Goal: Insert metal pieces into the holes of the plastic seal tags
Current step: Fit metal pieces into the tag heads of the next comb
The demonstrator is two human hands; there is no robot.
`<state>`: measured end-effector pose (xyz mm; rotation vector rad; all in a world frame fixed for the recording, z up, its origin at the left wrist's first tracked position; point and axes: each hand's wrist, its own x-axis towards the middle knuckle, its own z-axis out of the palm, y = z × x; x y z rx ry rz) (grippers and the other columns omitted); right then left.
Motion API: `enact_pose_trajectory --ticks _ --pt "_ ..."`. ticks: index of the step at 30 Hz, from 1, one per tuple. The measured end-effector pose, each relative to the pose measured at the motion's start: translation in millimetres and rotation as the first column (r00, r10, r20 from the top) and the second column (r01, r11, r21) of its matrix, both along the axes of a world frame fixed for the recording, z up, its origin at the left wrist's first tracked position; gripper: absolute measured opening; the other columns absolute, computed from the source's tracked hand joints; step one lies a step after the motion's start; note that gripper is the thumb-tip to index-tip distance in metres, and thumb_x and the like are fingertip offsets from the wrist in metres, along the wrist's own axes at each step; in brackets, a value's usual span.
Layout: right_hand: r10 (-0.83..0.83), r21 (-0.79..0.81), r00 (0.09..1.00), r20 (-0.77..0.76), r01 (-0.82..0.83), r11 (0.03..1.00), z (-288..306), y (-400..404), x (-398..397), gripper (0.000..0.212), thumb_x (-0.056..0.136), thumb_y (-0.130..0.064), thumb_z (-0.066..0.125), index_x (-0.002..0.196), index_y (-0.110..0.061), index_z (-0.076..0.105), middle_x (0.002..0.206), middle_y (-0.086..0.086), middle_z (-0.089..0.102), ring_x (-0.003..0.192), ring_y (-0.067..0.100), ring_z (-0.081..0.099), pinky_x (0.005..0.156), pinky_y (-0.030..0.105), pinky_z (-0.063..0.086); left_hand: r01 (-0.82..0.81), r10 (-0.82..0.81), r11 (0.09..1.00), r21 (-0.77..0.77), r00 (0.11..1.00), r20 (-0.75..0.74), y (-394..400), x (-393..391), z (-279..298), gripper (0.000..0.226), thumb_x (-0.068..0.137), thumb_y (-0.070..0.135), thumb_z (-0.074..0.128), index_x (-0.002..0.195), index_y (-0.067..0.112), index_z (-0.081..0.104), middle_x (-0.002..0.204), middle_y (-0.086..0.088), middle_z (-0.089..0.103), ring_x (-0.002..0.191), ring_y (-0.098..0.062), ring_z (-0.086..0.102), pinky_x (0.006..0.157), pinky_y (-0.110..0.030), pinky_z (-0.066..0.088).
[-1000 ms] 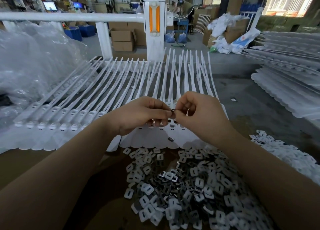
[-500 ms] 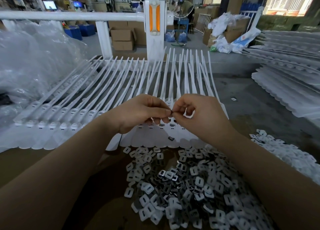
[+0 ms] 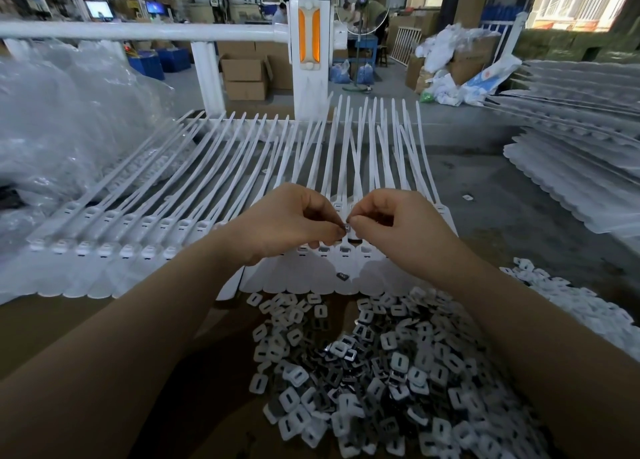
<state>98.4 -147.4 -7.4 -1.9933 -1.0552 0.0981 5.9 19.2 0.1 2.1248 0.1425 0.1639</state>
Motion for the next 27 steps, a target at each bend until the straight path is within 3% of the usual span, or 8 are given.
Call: enact_pose_trajectory --ticks 8,14,21,23,27 --pt "0.036 0.047 0.992 -0.12 -0.031 0.998 3.6 -2.7 -1.4 0.02 0.09 -0.015 0.061 0.077 -0.03 0.067 0.07 -0.006 0.07 0.067 0.006 0.065 0.062 0.016 0.052 -0.013 0.011 1.0 0.028 0.998 0.064 -6.6 -0.4 3.1 0.006 0.082 0.012 0.073 0.079 0.016 0.076 0.068 0.002 0.071 0.061 -0.003 0.062 0.06 -0.014 0.049" --pt "0.066 0.055 0.985 -0.158 -0.058 0.997 5.1 -3.2 -0.9 0.012 0.087 -0.014 0.065 0.079 -0.021 0.07 0.068 -0.004 0.069 0.061 0.002 0.061 0.059 0.015 0.05 -0.012 0.009 0.999 0.04 0.998 0.061 -6.4 0.4 3.0 0.004 0.082 0.011 0.073 0.08 0.014 0.076 0.069 0.001 0.071 0.061 -0.005 0.062 0.06 -0.016 0.049" --pt "-0.096 -0.049 0.986 -0.139 0.09 0.995 2.5 -4.5 7.4 0.014 0.086 -0.021 0.068 0.072 -0.022 0.069 0.065 -0.001 0.068 0.049 -0.002 0.054 0.048 0.016 0.045 0.001 -0.012 0.988 0.155 0.998 0.068 -4.0 -0.5 0.0 0.011 0.083 0.016 0.075 0.084 0.026 0.076 0.08 0.011 0.073 0.073 -0.003 0.067 0.066 -0.011 0.05" --pt "-0.154 -0.151 0.982 -0.109 0.137 0.979 1.0 -6.3 11.7 0.012 0.084 -0.021 0.069 0.072 -0.021 0.069 0.065 -0.007 0.068 0.056 -0.003 0.06 0.058 0.024 0.051 -0.009 -0.002 0.973 0.229 0.999 0.047 -2.4 -0.9 -3.3 0.011 0.081 0.017 0.078 0.082 0.028 0.075 0.081 0.01 0.071 0.077 -0.004 0.063 0.065 -0.01 0.048" --pt "-0.214 -0.301 0.972 -0.099 0.176 0.937 1.4 -6.3 12.4 0.006 0.08 -0.022 0.069 0.075 -0.022 0.072 0.078 -0.007 0.072 0.078 0.012 0.067 0.082 0.041 0.056 -0.03 0.025 0.943 0.331 1.0 0.019 -0.7 0.4 -8.1 0.014 0.076 0.02 0.082 0.079 0.03 0.073 0.089 0.009 0.066 0.083 -0.007 0.058 0.074 -0.018 0.049"
